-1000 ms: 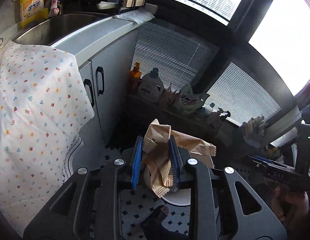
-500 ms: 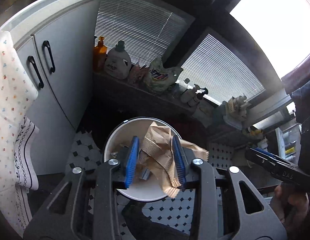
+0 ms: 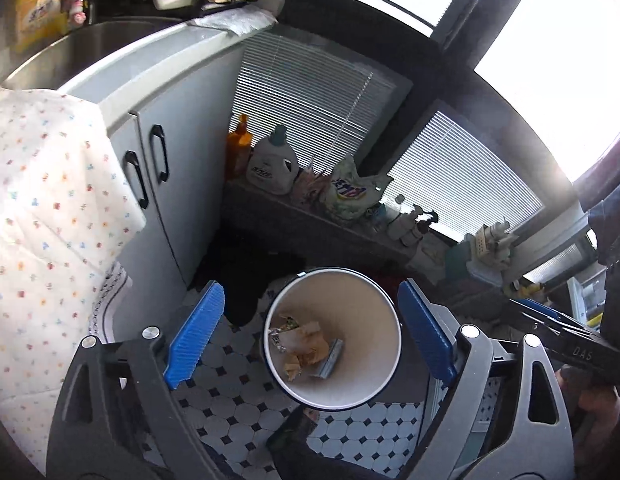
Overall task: Collect trash
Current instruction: 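Move both tools back to the trash on the tablecloth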
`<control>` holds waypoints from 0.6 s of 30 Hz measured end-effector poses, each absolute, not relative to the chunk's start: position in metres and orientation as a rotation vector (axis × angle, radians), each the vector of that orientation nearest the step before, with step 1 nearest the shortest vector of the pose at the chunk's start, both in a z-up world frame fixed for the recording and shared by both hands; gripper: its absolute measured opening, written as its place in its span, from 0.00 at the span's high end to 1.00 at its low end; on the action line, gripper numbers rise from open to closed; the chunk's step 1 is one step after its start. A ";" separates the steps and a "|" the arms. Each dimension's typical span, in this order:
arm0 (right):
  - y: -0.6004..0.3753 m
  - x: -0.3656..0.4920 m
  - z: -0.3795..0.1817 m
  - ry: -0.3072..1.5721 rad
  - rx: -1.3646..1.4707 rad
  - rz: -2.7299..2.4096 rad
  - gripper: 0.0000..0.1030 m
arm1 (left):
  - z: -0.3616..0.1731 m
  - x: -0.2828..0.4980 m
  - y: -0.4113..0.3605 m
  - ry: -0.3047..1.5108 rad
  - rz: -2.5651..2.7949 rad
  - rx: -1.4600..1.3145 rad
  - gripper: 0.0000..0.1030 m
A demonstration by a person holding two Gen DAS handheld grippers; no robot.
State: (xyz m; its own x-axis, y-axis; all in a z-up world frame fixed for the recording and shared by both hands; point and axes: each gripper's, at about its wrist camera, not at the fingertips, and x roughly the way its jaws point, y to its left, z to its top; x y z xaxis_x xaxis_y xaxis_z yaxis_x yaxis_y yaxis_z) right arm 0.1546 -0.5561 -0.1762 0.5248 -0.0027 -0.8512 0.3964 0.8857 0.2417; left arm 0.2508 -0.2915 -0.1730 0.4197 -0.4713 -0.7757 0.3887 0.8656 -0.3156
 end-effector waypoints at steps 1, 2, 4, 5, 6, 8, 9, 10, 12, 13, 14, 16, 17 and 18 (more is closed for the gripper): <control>-0.550 0.159 -0.172 0.989 0.444 -0.233 0.08 | -0.168 0.251 -0.282 0.989 -0.517 -0.091 0.13; -0.544 0.163 -0.169 0.982 0.448 -0.217 0.08 | -0.163 0.251 -0.272 0.977 -0.497 -0.094 0.12; -0.528 0.173 -0.160 0.967 0.449 -0.182 0.08 | -0.153 0.251 -0.251 0.957 -0.458 -0.106 0.12; -0.520 0.178 -0.156 0.959 0.444 -0.164 0.08 | -0.149 0.251 -0.240 0.949 -0.437 -0.111 0.12; -0.510 0.181 -0.151 0.951 0.437 -0.147 0.08 | -0.144 0.251 -0.229 0.940 -0.415 -0.115 0.12; -0.491 0.190 -0.142 0.935 0.421 -0.109 0.08 | -0.135 0.250 -0.205 0.918 -0.370 -0.121 0.11; -0.481 0.194 -0.138 0.929 0.414 -0.089 0.08 | -0.130 0.249 -0.193 0.907 -0.349 -0.126 0.11; -0.471 0.199 -0.133 0.924 0.406 -0.070 0.08 | -0.126 0.247 -0.181 0.894 -0.325 -0.133 0.10; -0.449 0.208 -0.126 0.912 0.389 -0.031 0.08 | -0.119 0.245 -0.154 0.870 -0.275 -0.148 0.06; -0.438 0.212 -0.123 0.905 0.379 -0.013 0.08 | -0.116 0.244 -0.142 0.859 -0.249 -0.153 0.06; -0.427 0.217 -0.121 0.900 0.369 0.006 0.08 | -0.114 0.242 -0.128 0.851 -0.221 -0.159 0.06; -0.403 0.225 -0.117 0.892 0.350 0.045 0.08 | -0.111 0.239 -0.102 0.841 -0.174 -0.173 0.06; -0.391 0.229 -0.114 0.886 0.338 0.062 0.08 | -0.110 0.238 -0.089 0.837 -0.149 -0.181 0.06; -0.379 0.233 -0.113 0.881 0.325 0.077 0.08 | -0.109 0.237 -0.075 0.832 -0.125 -0.190 0.06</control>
State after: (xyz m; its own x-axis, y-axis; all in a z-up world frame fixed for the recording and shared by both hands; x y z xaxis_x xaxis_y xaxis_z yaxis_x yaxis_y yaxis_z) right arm 0.2334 -0.3788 -0.1126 0.6370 0.1992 -0.7447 0.0662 0.9483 0.3103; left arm 0.2368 -0.0751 -0.1086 0.6675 -0.1840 -0.7215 0.0357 0.9758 -0.2157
